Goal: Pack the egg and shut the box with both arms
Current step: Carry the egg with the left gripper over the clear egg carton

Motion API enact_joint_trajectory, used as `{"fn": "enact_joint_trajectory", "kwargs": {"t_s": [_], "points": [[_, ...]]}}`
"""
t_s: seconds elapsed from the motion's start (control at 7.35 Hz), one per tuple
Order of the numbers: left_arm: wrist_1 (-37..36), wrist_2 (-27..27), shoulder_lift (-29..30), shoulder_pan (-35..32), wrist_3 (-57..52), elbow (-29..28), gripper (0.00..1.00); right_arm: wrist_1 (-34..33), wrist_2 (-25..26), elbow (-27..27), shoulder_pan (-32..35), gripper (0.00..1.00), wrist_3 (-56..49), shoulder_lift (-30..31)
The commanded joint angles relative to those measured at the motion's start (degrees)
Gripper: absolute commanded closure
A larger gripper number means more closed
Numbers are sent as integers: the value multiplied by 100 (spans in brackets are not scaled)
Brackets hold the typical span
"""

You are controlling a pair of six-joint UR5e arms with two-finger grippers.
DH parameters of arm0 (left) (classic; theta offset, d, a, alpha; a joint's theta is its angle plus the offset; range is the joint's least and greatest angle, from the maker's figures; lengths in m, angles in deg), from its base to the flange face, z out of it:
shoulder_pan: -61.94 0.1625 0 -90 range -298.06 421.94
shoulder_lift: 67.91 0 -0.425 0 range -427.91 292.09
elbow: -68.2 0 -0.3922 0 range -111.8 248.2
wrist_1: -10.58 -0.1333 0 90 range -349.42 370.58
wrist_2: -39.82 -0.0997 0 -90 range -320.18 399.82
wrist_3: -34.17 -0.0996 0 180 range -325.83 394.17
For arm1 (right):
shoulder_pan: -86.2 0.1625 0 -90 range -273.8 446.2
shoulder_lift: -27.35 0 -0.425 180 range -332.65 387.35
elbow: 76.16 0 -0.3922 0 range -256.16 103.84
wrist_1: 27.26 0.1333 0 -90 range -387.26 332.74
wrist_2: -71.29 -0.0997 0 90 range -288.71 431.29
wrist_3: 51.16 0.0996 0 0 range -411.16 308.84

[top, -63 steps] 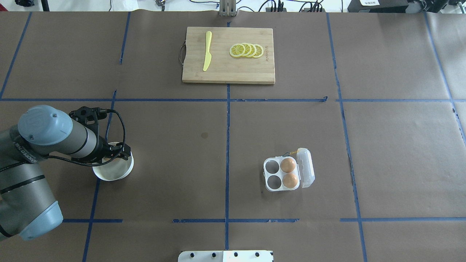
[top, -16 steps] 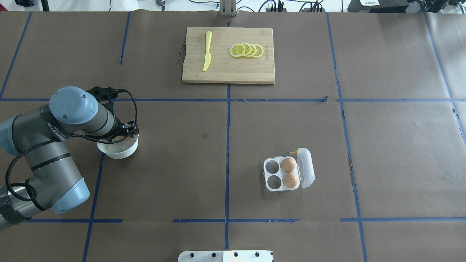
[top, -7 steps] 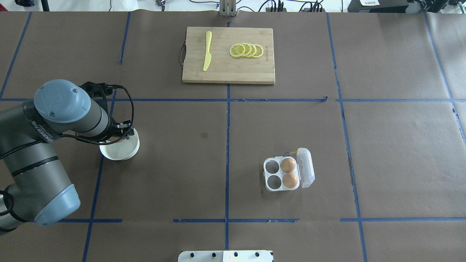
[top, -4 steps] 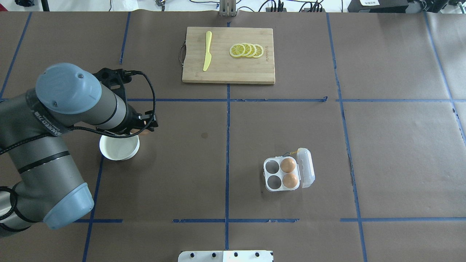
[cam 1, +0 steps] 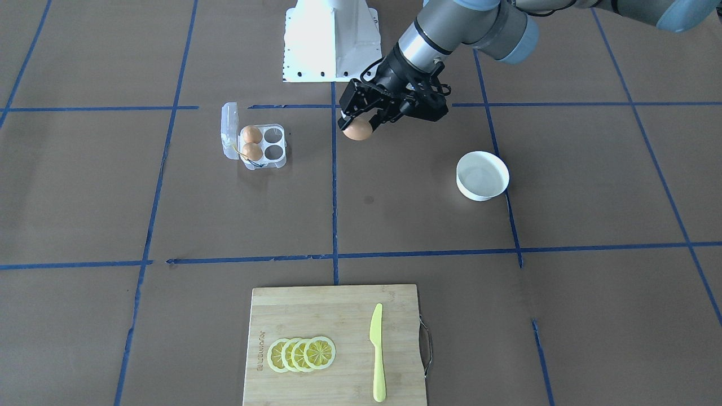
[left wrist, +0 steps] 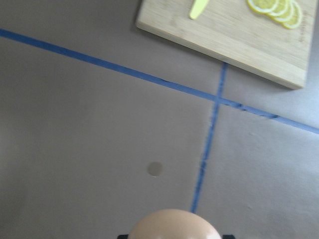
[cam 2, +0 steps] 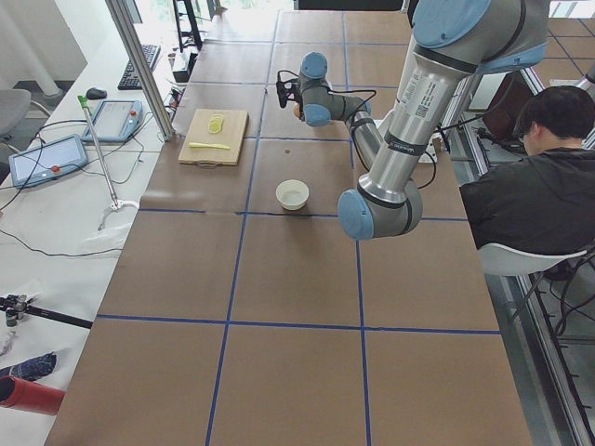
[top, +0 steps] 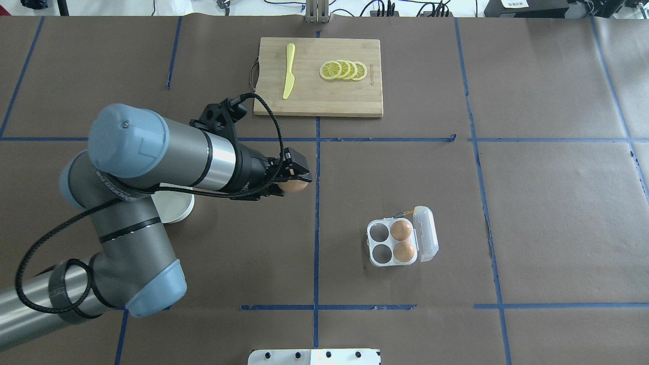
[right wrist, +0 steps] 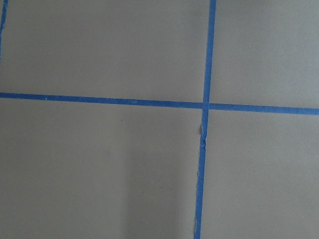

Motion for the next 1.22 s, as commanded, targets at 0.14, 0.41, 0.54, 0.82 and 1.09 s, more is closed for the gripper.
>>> {"fn": "enact_joint_trajectory", "kwargs": {"t_s": [0.14,0.41,0.54,0.82,1.09], "points": [[1935,-1325,694,1146,320,-1386,100,-3,0,-3,-6,0,17,-5],[2449,-1596,1098,1291,293,-2186,100,-3,-52,5,3,0,18,-6],[2459,-1596,1248,1309,276,-2373,100,-3,-244,-12,-6,0,18,3],[2459,-1605,1259,1309,249,-2427,93,-3,-255,-30,-6,0,18,3],[2459,-1597,1259,1309,249,-2480,59,-3,-255,-30,-6,0,18,3]]}}
